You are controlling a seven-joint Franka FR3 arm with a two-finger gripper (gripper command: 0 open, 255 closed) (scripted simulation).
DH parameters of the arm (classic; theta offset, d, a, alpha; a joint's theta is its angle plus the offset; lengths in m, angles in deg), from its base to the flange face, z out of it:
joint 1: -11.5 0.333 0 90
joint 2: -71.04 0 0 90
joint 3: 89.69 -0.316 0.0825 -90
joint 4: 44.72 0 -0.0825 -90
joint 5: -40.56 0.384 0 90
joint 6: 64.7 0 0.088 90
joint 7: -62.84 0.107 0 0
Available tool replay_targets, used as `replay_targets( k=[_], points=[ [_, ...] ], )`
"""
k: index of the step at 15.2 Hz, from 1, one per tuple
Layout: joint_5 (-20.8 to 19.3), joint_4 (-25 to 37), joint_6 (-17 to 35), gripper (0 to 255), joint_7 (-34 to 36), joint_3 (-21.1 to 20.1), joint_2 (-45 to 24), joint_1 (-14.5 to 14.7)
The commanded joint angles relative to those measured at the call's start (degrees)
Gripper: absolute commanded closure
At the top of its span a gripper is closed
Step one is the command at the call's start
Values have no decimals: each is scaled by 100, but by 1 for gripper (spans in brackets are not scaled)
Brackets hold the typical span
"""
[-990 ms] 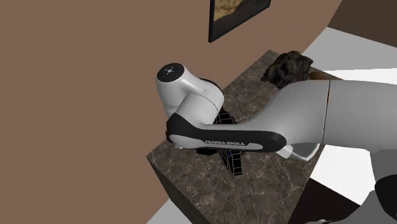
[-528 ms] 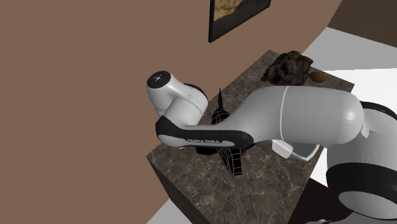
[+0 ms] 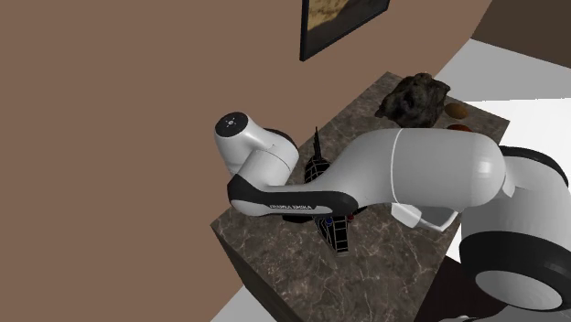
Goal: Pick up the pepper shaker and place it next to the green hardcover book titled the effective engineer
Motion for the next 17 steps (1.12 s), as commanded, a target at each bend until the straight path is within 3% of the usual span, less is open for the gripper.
replay_targets(
  k=[1,4,5,17],
  points=[
    [0,0,5,0,-2,1,-3,-2],
    [0,-1,4,0,-1,1,-2,-1],
    [0,-1,4,255,-1,1,-2,-1],
    [20,105,-183,255,-32,-8,81,-3]
  ],
)
